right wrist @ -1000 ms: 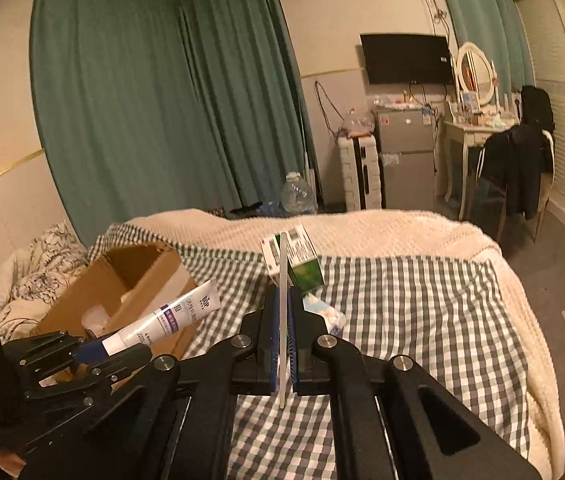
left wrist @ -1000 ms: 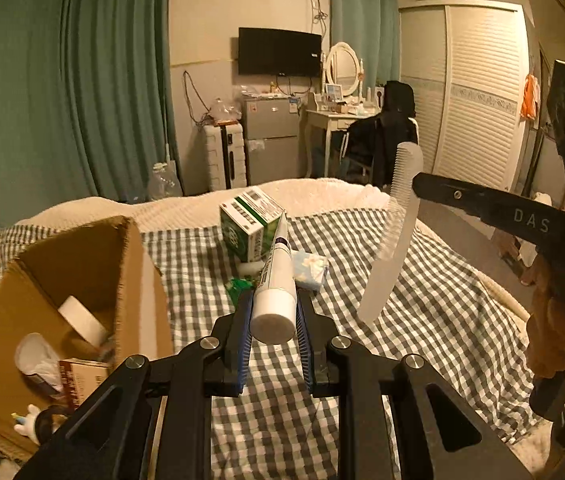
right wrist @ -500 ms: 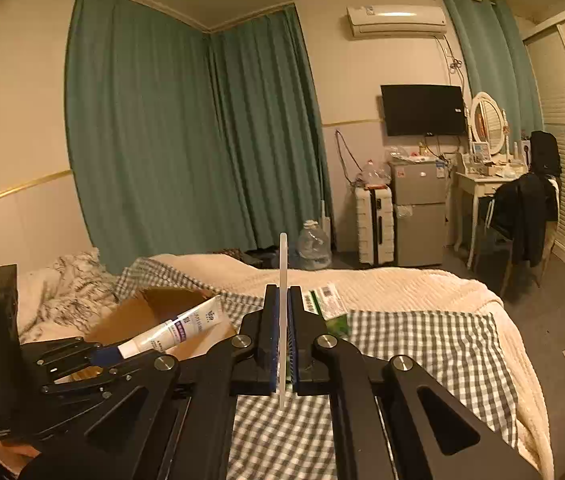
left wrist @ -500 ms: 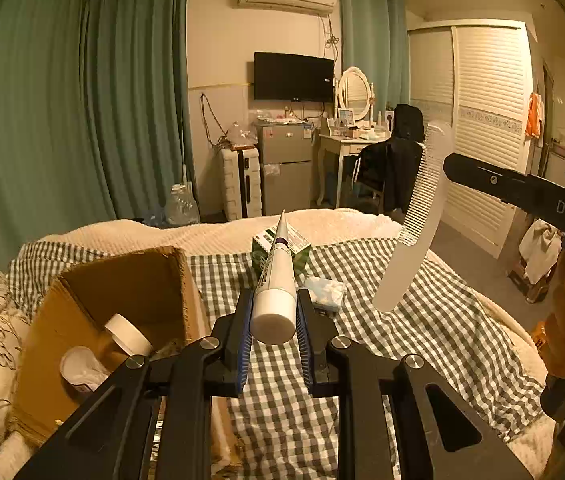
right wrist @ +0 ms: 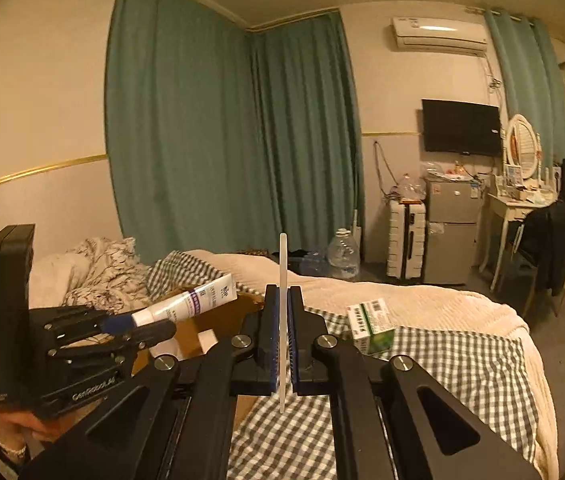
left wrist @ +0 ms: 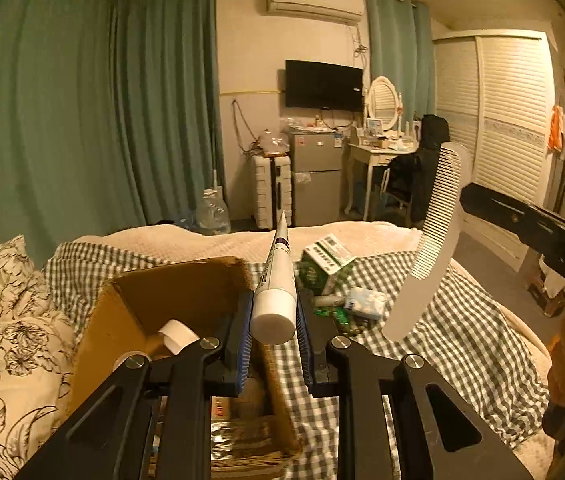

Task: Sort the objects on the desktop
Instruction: 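Lift and carry the white tube and comb with both tools toward the box, then lower the white tube with the left tool while the right lowers the comb into the box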

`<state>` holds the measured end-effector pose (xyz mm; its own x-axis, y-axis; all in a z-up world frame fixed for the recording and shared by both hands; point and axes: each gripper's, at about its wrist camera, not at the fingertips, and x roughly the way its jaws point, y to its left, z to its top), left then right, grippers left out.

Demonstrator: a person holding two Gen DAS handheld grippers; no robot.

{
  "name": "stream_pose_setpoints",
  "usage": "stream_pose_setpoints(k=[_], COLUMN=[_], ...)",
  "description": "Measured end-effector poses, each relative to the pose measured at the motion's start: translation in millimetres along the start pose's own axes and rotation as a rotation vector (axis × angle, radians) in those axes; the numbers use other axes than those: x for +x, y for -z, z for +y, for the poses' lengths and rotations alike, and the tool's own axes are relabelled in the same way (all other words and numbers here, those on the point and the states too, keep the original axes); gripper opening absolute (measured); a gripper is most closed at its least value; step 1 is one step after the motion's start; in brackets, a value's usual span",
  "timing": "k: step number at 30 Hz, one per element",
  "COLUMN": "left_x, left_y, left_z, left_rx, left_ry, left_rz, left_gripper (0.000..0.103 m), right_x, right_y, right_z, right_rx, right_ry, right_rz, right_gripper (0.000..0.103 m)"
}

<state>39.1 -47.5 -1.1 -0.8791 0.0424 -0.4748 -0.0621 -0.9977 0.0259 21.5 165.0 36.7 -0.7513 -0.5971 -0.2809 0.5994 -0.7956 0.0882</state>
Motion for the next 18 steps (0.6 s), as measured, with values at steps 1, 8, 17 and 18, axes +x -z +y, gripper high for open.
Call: stream_pose_setpoints(k=[1, 8, 17, 18], left_x=[1, 0, 8, 11], left_y=[0, -2, 1, 2], left_z=[4, 36, 66, 71], left_rx=[-0.007, -0.044, -0.067, -0.079], left_ry=[-0.006, -0.063, -0.078, -0.082], left_rz=[0.002, 0.006, 0.035, 0.046], left_gripper=[0.02, 0.02, 0.02, 0.02], right_x=[3, 19, 51, 57], right_y=[-1, -4, 0, 2], right_z=[6, 37, 67, 69], right_rx=[-0.007, -0.034, -0.047, -0.045], right_ry=[-0.01, -0.055, -0.133, -0.144], right_rz=[-0.002, -0.012, 0.011, 0.018], right_gripper=[0.004, 0.004, 0.004, 0.004])
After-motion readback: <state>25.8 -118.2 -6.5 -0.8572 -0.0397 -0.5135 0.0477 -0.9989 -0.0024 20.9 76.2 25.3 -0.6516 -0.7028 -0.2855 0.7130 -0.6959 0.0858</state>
